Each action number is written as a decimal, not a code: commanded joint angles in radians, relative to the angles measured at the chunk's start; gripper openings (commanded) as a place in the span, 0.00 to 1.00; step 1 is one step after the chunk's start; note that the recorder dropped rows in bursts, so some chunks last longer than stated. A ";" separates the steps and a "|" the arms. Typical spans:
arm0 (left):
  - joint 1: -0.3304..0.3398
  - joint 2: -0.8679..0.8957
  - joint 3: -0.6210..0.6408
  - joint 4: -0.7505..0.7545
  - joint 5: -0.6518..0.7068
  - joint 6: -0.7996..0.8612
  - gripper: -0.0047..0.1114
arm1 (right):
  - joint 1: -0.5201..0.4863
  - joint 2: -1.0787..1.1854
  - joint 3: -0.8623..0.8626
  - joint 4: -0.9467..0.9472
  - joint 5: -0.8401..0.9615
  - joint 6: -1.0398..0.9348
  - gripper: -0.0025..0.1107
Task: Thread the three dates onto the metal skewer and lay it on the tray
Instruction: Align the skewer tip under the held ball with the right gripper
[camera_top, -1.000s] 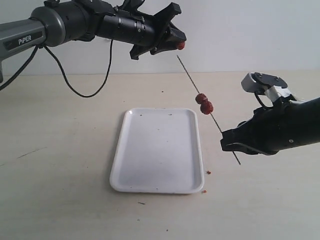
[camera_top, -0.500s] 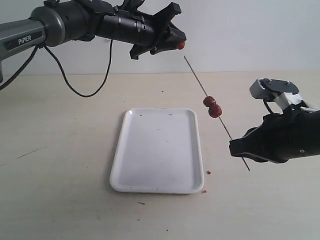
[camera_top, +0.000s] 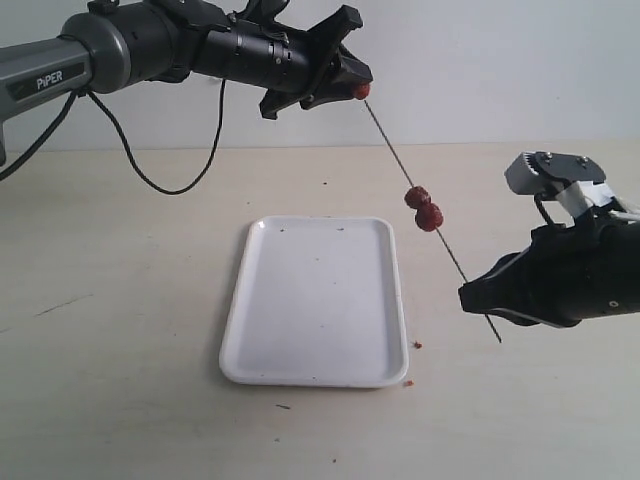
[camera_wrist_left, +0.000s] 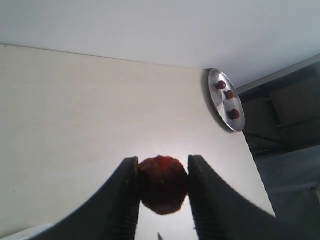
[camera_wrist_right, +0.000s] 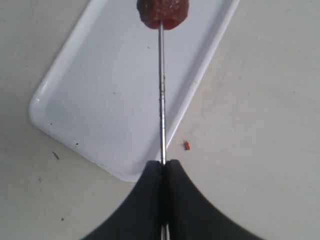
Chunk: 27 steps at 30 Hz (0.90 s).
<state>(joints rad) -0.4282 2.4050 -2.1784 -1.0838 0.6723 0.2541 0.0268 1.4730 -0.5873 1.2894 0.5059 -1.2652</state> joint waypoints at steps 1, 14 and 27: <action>-0.003 -0.006 0.004 -0.005 -0.001 0.001 0.33 | -0.003 0.016 0.003 0.007 0.004 -0.025 0.02; -0.003 -0.006 0.004 -0.005 0.033 0.001 0.33 | -0.003 0.018 0.000 0.099 -0.055 -0.104 0.02; -0.003 -0.006 0.004 -0.011 0.053 0.001 0.33 | -0.003 0.018 -0.002 0.104 -0.023 -0.122 0.02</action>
<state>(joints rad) -0.4282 2.4050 -2.1784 -1.0838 0.7190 0.2541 0.0268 1.4913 -0.5873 1.3880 0.4715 -1.3730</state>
